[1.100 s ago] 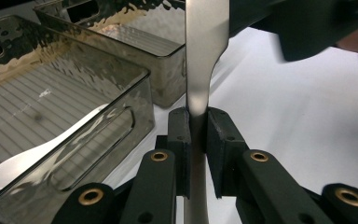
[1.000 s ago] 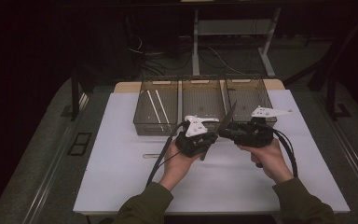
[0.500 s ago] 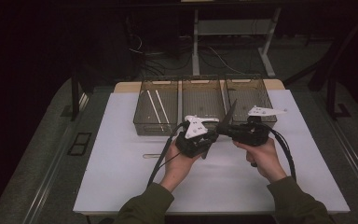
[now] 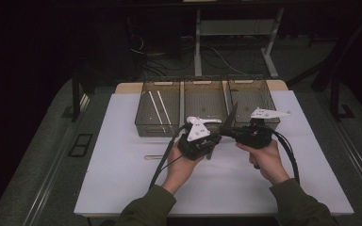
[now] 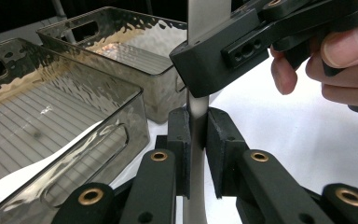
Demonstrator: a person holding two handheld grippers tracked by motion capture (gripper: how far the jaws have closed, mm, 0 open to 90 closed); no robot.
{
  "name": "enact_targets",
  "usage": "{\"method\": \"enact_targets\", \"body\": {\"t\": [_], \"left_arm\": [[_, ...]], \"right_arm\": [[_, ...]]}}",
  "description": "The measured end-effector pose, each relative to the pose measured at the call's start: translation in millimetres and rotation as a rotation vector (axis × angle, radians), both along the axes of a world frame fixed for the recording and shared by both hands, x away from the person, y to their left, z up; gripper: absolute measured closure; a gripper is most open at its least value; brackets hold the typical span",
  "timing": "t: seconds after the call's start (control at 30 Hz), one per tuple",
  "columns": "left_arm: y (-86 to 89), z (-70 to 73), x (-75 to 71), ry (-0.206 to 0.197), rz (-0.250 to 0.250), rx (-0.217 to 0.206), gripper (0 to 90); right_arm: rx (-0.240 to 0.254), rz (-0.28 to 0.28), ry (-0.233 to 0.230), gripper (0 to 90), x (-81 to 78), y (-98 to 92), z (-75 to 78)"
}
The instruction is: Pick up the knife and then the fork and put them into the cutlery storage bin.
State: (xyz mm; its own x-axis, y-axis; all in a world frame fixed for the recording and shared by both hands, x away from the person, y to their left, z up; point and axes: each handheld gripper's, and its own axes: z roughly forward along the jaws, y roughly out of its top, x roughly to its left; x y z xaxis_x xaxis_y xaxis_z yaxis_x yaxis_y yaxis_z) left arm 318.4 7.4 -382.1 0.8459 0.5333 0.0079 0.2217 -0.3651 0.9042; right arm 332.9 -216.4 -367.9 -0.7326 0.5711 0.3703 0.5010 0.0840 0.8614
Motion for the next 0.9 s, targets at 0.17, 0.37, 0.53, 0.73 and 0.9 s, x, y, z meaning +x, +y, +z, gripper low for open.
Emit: {"method": "enact_targets", "body": {"t": [0.17, 0.37, 0.53, 0.73, 0.9], "left_arm": [[0.4, -0.9, 0.7, 0.005, -0.012, -0.008, 78.3], [2.4, -1.9, 1.5, 0.005, -0.007, 0.001, 72.3], [11.8, -4.3, -0.4, 0.004, -0.004, -0.001, 58.5], [32.6, -4.3, -4.7, 0.001, -0.033, 0.023, 48.3], [53.4, -5.6, -7.9, 0.014, -0.067, 0.009, 44.0]], "right_arm": [[-0.004, -0.002, -0.012, 87.6, -1.0, -0.4, 0.0], [-0.019, -0.006, -0.013, 87.6, -1.5, -0.5, -0.3], [-0.045, -0.019, -0.021, 87.6, -1.0, -4.6, -1.0], [-0.072, -0.039, -0.013, 87.6, -0.8, -12.4, -2.7], [-0.082, -0.047, -0.015, 87.6, -1.9, -17.2, -2.1]]}}
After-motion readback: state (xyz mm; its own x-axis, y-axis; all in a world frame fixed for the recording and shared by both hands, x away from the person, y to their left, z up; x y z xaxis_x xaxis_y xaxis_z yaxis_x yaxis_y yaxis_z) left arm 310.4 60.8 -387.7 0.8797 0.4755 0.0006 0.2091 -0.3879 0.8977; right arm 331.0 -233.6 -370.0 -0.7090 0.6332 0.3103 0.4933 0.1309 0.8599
